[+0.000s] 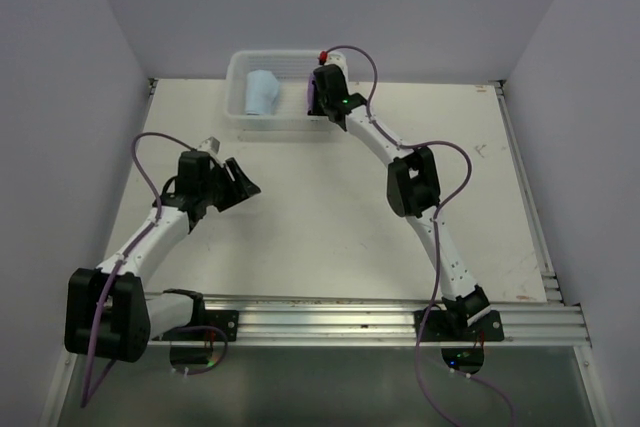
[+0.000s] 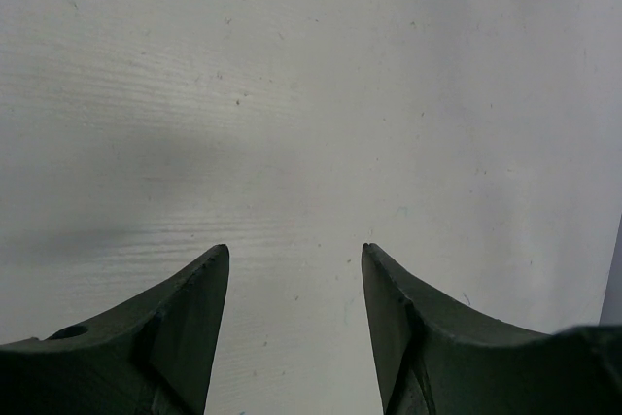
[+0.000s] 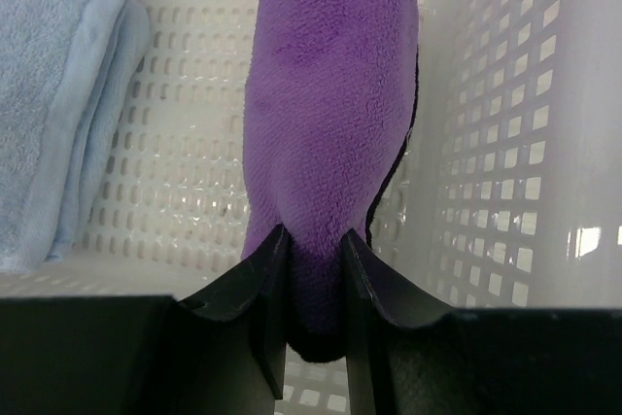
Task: Roll the towels
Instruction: Place the rolled towel into the container
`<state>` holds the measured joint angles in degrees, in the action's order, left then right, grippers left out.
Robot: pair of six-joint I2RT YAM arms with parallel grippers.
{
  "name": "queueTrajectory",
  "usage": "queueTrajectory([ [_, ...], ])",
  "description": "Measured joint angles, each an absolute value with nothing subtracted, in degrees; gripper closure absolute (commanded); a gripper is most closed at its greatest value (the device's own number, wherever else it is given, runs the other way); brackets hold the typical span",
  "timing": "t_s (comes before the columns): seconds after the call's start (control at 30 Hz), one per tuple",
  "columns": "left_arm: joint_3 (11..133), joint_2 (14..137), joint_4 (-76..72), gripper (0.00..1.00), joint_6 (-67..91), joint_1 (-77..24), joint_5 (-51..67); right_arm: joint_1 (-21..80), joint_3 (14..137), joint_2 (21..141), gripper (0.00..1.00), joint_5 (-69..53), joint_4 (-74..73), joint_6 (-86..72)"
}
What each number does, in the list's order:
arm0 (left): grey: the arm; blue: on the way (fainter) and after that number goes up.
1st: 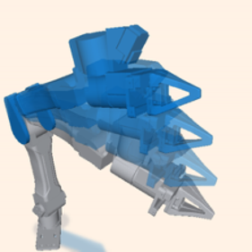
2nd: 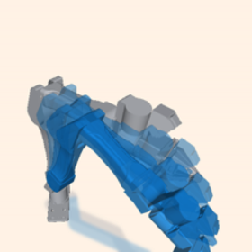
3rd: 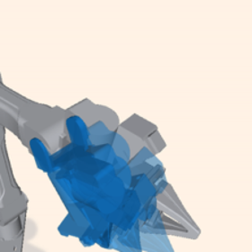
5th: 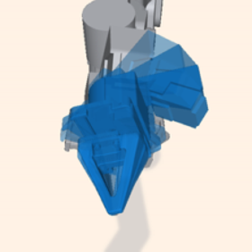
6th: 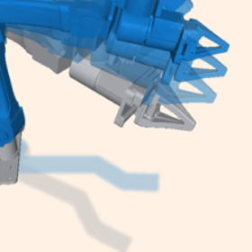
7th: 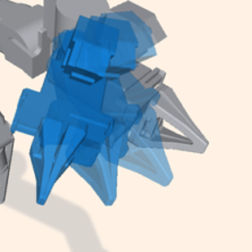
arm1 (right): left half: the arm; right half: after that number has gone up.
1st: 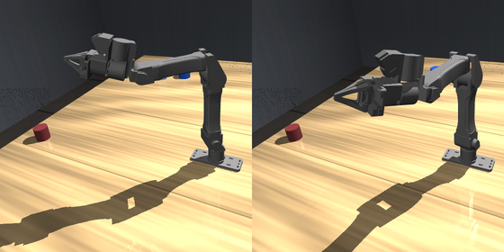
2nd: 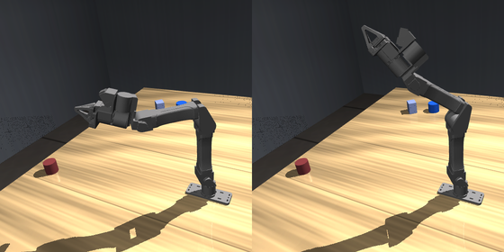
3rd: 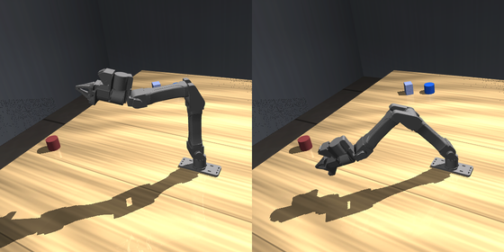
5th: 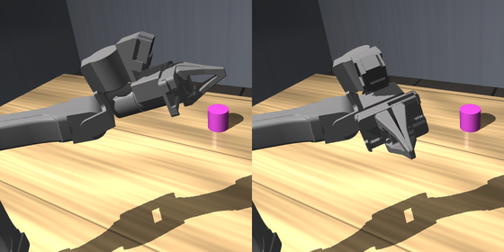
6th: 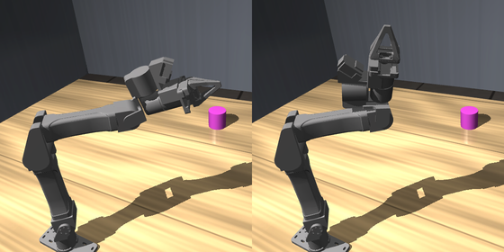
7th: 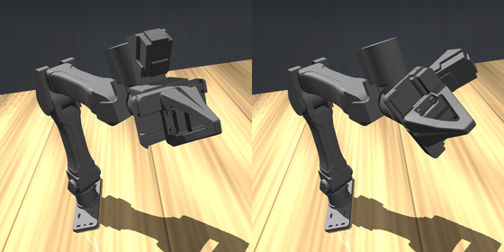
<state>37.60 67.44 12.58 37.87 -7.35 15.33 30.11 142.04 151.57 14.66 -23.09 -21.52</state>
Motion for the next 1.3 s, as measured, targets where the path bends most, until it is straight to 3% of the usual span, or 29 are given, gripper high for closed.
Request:
queueTrajectory([
  [0.03,37.6,67.7,12.6,0.40,37.9,-7.6,15.3,30.0,142.0,151.6,0.97,14.2,-23.1,-21.7],
  [0.07,37.6,67.9,12.6,0.40,37.9,-7.8,15.3,29.9,142.0,151.6,0.84,13.9,-23.1,-21.9],
  [0.13,37.6,68.3,12.6,0.40,37.9,-8.1,15.2,29.7,142.0,151.6,0.77,13.5,-23.0,-22.2],
  [0.17,37.6,68.5,12.6,0.40,37.9,-8.1,15.2,29.6,142.0,151.6,0.67,13.3,-23.0,-22.4],
  [0.33,37.6,68.8,12.6,0.40,37.9,-8.3,15.2,29.0,142.0,151.6,0.65,12.2,-23.0,-22.8],
  [0.6,37.6,68.8,12.6,0.40,37.9,-8.4,15.1,28.3,142.1,151.6,0.50,12.1,-23.1,-23.6],
  [1.0,37.6,68.8,12.6,0.39,37.8,-9.2,14.7,27.6,142.2,151.6,0.48,11.9,-23.1,-24.5],
  [1.17,37.7,68.8,12.6,0.37,37.8,-9.4,14.5,27.6,142.2,151.4,0.25,10.8,-22.5,-24.6],
  [1.3,39.0,68.8,12.9,0.36,37.6,-9.5,13.6,27.5,138.3,148.3,0.15,8.3,-20.0,-24.0],
])
